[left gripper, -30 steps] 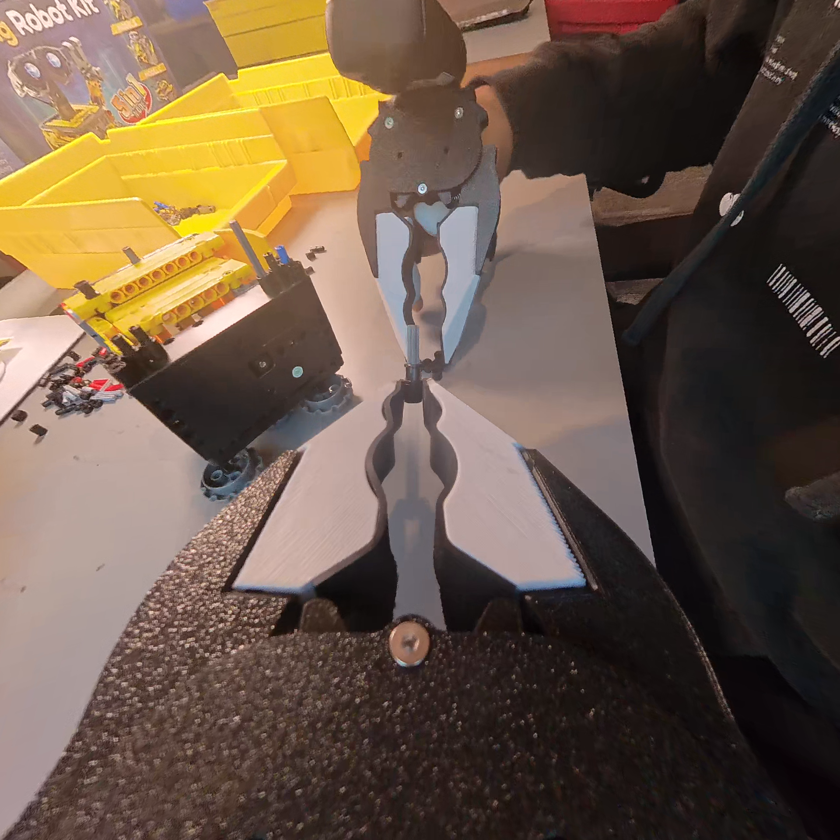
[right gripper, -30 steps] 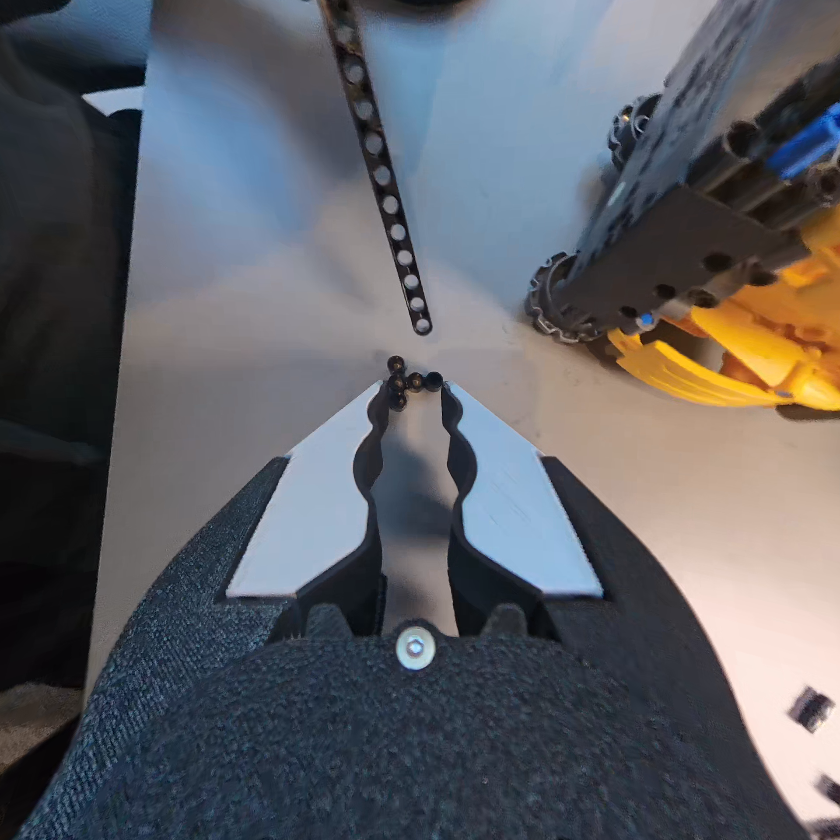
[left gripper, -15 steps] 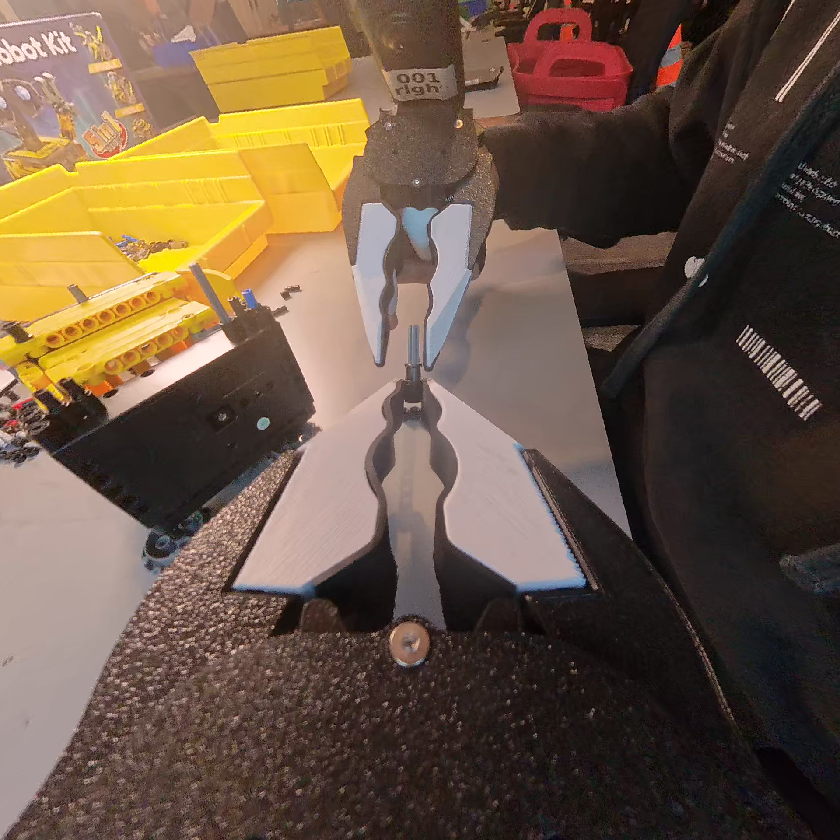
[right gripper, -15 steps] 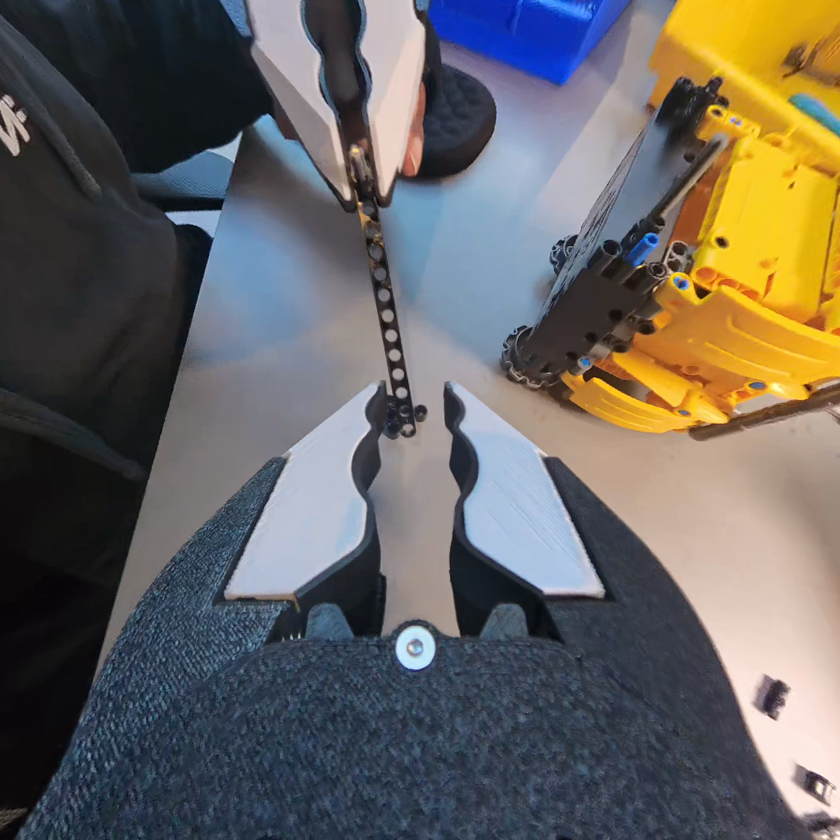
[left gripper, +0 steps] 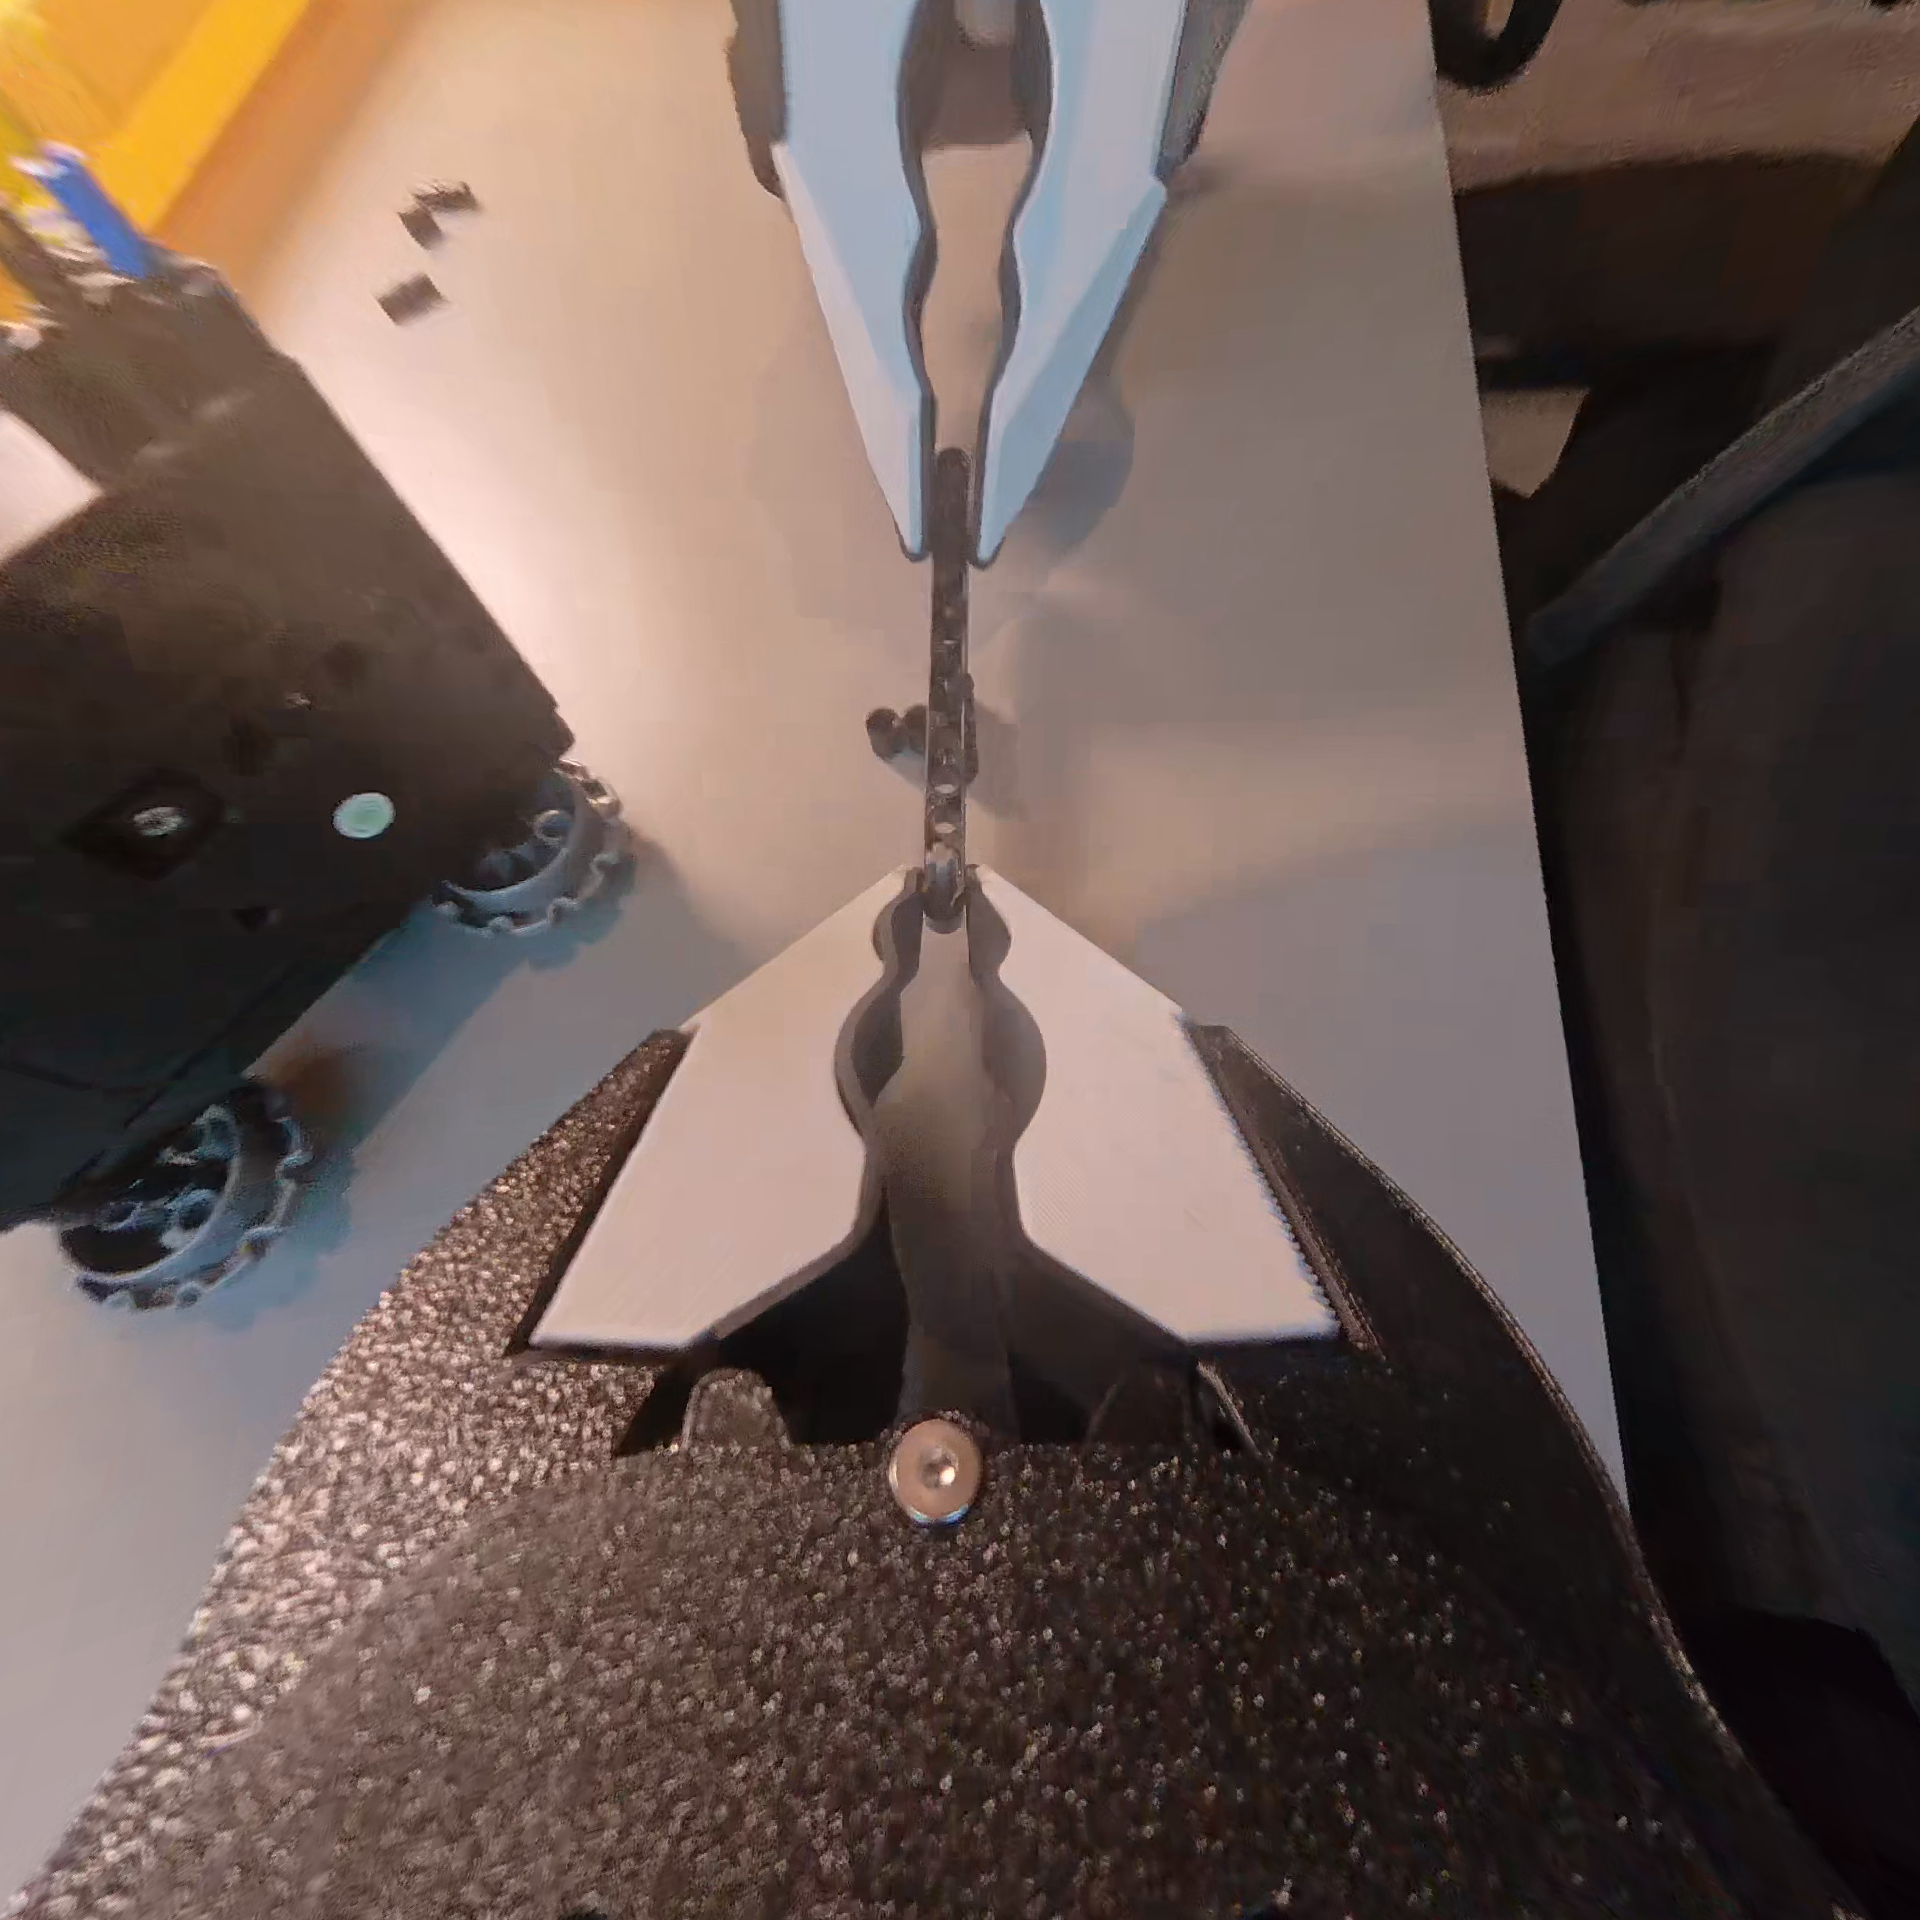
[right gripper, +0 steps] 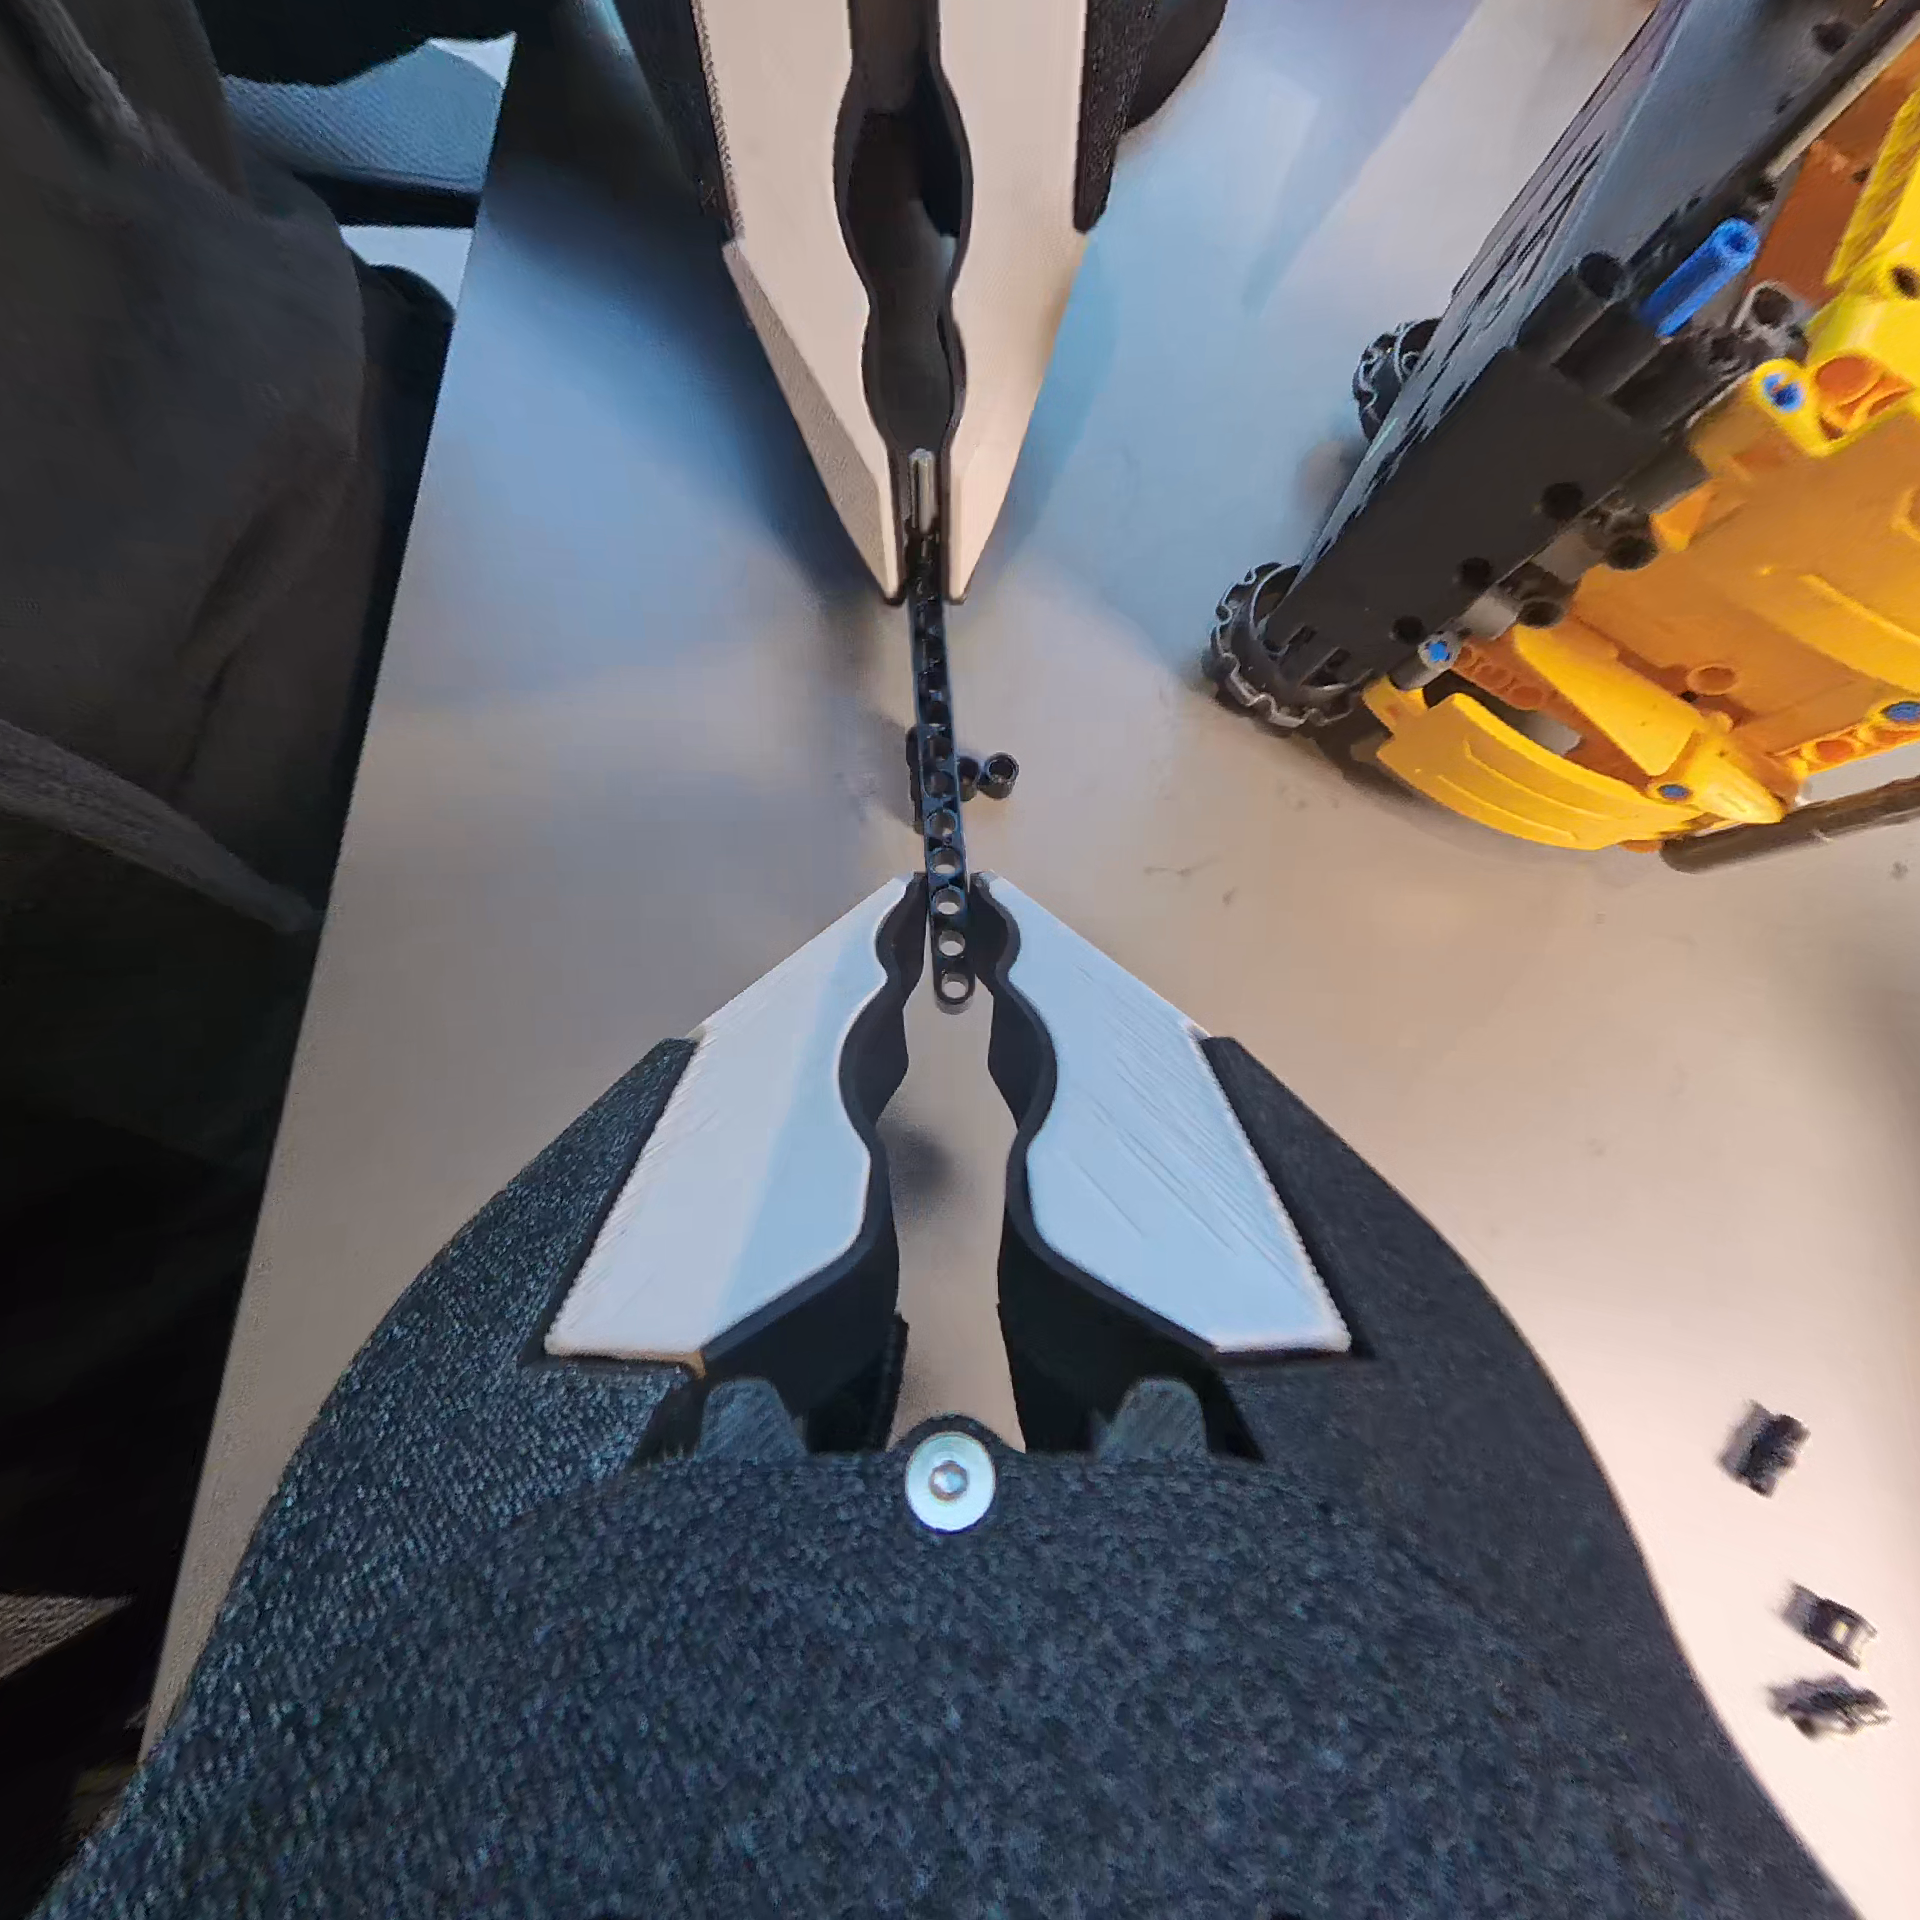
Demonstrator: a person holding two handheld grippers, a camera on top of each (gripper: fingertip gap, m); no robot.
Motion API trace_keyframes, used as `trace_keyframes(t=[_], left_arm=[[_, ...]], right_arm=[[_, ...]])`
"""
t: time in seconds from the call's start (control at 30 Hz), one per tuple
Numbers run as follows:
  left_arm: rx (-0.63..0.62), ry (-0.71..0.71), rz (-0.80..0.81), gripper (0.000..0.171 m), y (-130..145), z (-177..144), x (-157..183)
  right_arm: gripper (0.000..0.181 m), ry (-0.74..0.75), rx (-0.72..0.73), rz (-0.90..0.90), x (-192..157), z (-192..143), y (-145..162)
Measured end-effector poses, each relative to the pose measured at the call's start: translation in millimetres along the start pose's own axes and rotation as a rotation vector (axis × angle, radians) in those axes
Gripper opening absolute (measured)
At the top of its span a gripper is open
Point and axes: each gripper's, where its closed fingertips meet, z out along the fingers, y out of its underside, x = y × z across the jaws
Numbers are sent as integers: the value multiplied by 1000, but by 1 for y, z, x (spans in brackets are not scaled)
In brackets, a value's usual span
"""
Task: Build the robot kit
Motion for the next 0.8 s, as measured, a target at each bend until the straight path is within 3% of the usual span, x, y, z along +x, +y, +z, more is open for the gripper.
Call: trace_keyframes(t=[0.1, 0.8], left_arm=[[-38, 2, 24, 5, 3, 6, 2], [10, 6, -5, 10, -2, 0, -1]], right_arm=[[8, -22, 1, 12, 0, 2, 2], [18, -61, 56, 53, 6, -1, 3]])
